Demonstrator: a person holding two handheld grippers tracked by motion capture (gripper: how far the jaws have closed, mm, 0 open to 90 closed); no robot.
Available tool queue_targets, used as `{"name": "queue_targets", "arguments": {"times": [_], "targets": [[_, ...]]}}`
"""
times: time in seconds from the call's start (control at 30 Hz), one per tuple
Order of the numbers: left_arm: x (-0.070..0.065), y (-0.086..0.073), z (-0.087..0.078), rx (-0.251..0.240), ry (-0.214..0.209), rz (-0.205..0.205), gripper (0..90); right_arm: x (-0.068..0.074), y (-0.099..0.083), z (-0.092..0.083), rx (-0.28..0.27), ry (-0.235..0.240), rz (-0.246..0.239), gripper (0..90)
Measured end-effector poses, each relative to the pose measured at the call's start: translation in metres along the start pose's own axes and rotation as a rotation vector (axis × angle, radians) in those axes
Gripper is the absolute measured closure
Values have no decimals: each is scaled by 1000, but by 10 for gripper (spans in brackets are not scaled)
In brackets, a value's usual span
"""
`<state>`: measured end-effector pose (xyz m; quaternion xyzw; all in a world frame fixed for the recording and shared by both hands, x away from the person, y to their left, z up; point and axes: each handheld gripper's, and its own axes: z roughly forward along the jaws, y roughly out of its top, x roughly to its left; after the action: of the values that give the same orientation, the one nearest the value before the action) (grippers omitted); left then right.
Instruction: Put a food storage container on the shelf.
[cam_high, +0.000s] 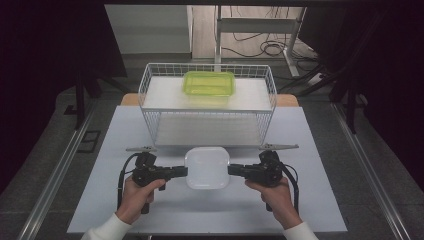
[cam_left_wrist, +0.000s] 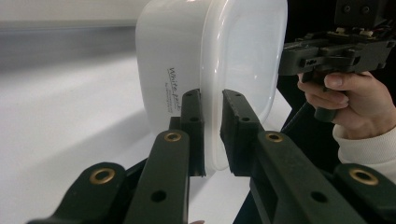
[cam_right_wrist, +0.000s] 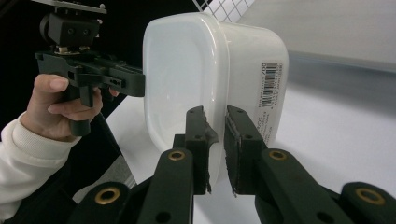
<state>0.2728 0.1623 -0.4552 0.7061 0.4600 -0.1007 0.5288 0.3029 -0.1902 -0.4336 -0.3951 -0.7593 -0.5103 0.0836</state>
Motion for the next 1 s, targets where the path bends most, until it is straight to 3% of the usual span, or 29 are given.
{"name": "queue_targets", "arguments": {"times": [0.57,1.0], "targets": [[-11,13,-9,-26,13,58,796,11,10,-7,-42,-8,-64,794],[-17,39,-14,-39,8,94,795,14,29,-13,-73,-8,-87,793]]}}
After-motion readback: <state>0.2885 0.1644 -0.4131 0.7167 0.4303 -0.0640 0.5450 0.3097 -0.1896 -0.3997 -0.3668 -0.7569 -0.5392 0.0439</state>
